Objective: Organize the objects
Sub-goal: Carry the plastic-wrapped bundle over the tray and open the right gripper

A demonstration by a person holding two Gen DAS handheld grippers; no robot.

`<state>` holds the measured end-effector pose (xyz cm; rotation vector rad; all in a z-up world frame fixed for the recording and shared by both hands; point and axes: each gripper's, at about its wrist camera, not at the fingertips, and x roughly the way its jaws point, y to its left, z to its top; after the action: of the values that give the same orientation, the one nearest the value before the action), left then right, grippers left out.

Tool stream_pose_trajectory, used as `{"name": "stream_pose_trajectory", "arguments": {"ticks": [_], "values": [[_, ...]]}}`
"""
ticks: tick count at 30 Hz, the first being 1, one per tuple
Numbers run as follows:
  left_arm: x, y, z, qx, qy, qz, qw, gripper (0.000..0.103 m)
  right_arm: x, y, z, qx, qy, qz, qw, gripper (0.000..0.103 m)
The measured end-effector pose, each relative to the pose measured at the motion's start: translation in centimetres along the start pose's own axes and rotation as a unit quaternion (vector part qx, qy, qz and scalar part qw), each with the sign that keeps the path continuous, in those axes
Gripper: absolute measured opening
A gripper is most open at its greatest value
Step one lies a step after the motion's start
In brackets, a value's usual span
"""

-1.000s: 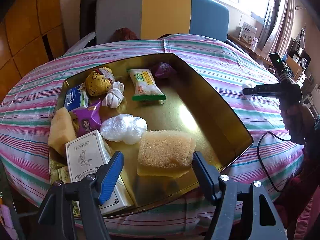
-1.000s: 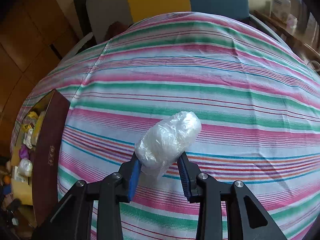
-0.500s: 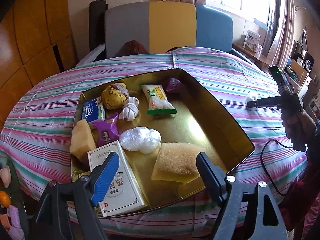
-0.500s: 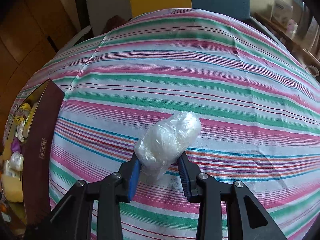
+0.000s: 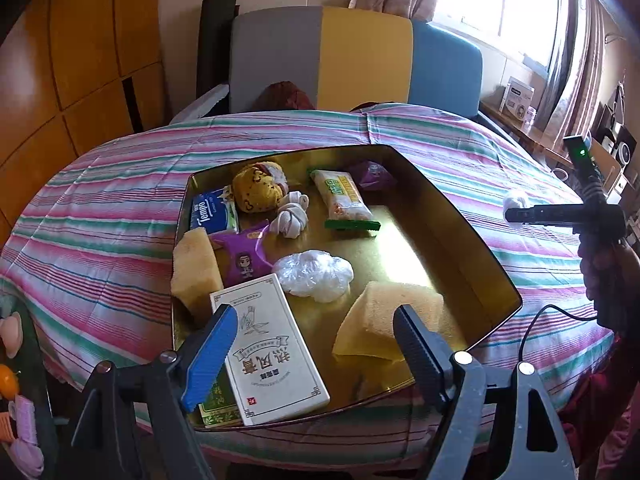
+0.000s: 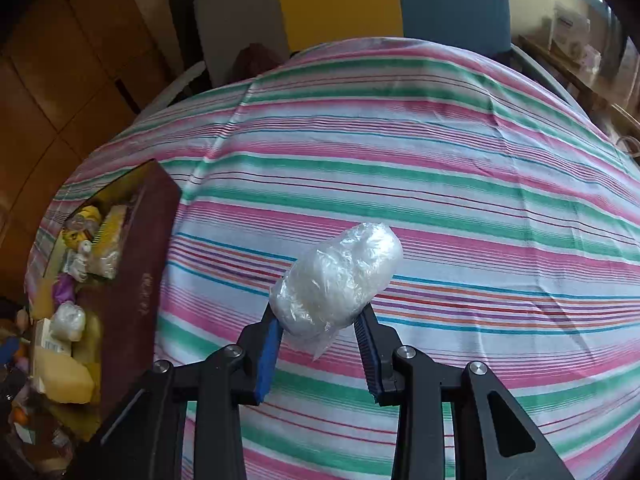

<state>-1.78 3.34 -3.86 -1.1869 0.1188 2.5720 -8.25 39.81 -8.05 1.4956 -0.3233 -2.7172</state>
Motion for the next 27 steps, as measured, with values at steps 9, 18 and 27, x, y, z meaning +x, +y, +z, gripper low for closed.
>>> {"name": "stream_pose_trajectory", "arguments": {"ticks": [9,18,27], "values": [[-0.3,1.6,-0.3,-0.020,-0.001,0.007,0.9998,0.082,-2.0,10.2,-0.2,-0.086,-0.016,0.073,0.993,0.036],[-0.7,5.8,-1.2,-0.073,0.006,0.033,0.9968,0.082,1.7,19.4,-0.3,-0.166,0.042,0.088,0.981,0.037],[-1.7,9.4,-1.8,-0.121,-0.013,0.062,0.9906,0.081,7.1,22.7,-1.6,-0.187,0.127,0.101,0.969,0.045]]}}
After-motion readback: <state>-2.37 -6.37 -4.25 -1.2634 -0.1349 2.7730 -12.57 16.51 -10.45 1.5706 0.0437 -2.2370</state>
